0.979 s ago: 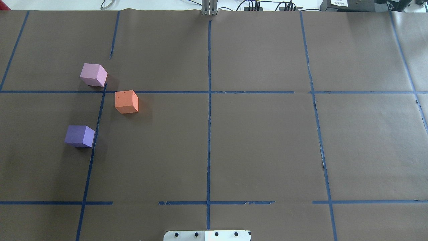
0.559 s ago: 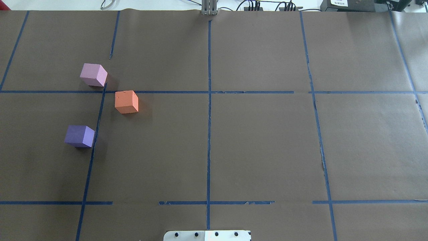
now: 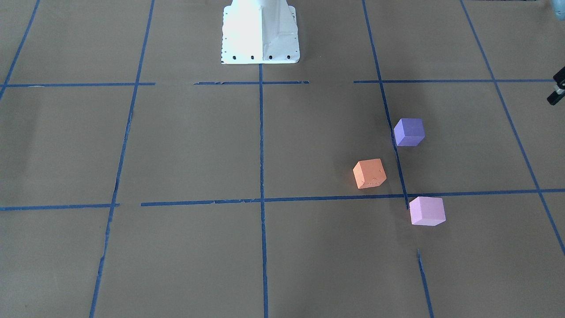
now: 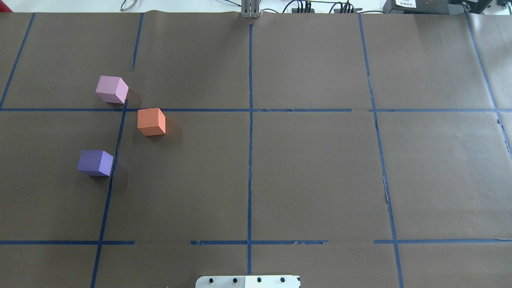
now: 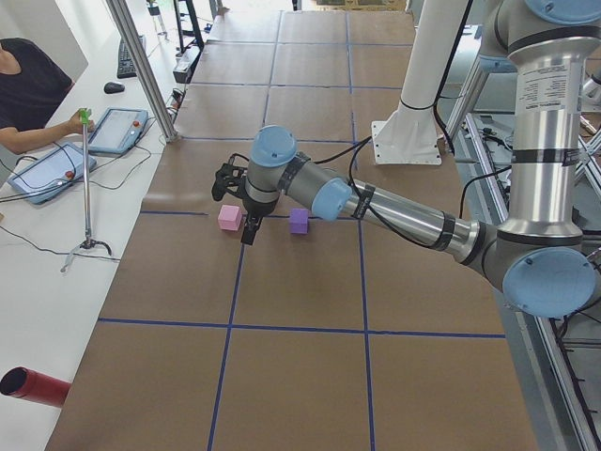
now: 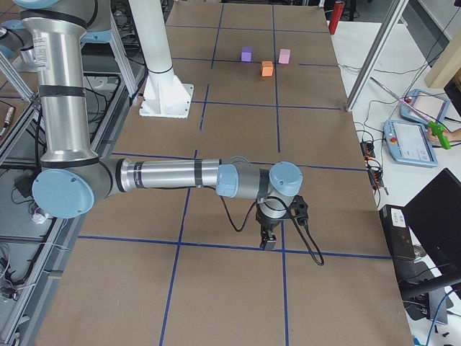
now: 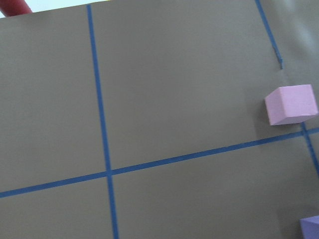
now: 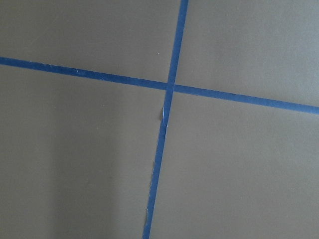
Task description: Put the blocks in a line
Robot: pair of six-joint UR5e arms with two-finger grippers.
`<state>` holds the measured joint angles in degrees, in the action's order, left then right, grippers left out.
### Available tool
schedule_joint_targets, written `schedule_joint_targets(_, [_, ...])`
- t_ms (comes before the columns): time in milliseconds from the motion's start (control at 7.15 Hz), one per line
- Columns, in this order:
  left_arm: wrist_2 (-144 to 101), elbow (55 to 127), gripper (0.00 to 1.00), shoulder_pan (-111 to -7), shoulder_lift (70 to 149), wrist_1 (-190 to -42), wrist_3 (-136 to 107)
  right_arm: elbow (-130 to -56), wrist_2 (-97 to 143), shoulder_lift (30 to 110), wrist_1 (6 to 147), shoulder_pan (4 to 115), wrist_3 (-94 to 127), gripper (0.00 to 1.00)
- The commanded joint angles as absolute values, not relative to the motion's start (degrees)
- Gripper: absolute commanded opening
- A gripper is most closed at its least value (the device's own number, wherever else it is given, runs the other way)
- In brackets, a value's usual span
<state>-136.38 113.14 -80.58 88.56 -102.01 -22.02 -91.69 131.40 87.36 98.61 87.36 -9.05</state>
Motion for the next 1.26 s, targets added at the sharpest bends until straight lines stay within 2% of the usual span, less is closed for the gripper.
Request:
schedule_joint_targets(0, [-136.32, 115.31, 1.0, -71.76, 95.58, -100.82, -35.98, -91.67, 131.4, 87.36, 98.61, 87.45, -9.05, 1.0])
schedule_joint_targets(280, [-132.75, 114.18, 1.0, -64.37, 109.52, -84.47, -39.46, -91.67, 131.4, 87.36, 98.61, 87.36, -9.05, 1.0])
schedule_joint_targets(420, [-127.32, 113.3, 1.0, -60.07, 113.95, -80.46, -39.72, -91.67, 131.4, 87.36, 98.61, 87.36, -9.05, 1.0])
schedule_joint_targets(1119, [-123.67, 102.33, 1.0, -50.82, 115.4, -89.62, -47.17, -91.67, 131.4, 87.36, 98.61, 87.36, -9.05, 1.0])
